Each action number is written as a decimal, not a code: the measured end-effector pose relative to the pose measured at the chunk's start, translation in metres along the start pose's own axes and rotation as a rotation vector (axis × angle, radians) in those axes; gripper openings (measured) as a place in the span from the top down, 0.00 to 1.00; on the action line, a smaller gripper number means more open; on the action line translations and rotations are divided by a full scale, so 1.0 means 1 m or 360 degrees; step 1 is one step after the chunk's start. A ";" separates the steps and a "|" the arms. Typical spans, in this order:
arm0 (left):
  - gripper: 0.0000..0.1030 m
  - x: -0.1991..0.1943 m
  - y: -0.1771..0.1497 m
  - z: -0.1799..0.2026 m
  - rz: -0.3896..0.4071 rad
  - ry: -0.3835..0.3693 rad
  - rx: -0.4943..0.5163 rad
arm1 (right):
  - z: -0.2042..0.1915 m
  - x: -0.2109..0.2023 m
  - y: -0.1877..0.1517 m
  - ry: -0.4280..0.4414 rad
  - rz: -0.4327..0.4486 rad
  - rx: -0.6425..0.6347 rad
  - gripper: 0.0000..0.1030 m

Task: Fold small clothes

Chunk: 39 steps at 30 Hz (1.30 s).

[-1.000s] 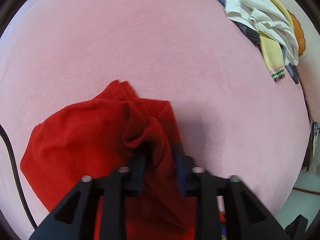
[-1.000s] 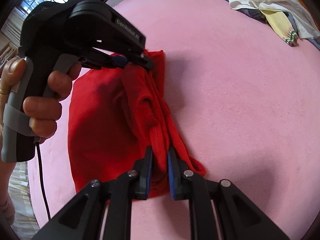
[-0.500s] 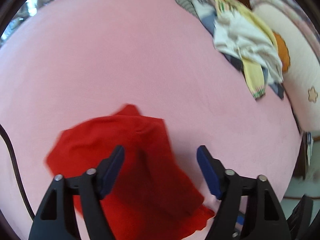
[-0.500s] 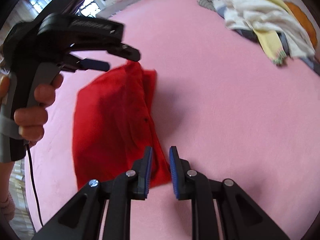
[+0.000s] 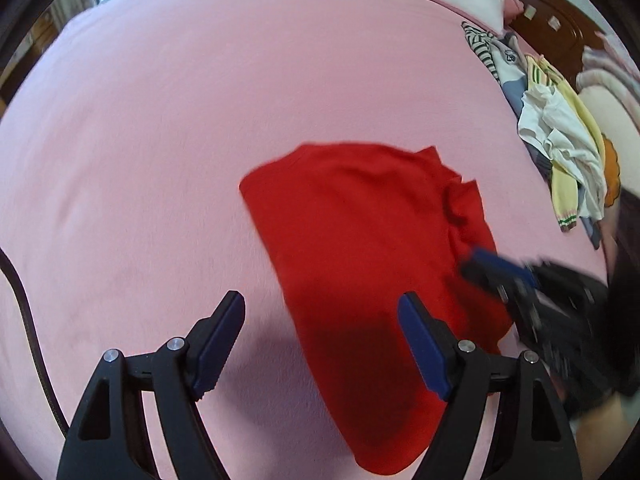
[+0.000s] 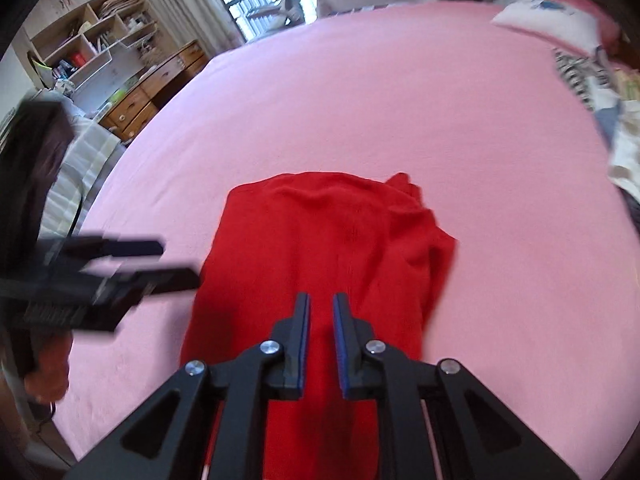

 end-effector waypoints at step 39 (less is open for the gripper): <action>0.21 -0.003 -0.095 0.028 -0.0071 -0.0051 0.0122 | 0.059 -0.050 -0.027 -0.0100 -0.0133 0.0090 0.96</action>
Point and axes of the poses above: each gripper's, at about its wrist camera, not at the fingertips, and x roughly the way its jaws point, z to its right, y to its top, the point moved 8 cm from there along x, roughly the way its jaws point, and after that the axes turned 11 degrees about x, right-handed, at the moved point
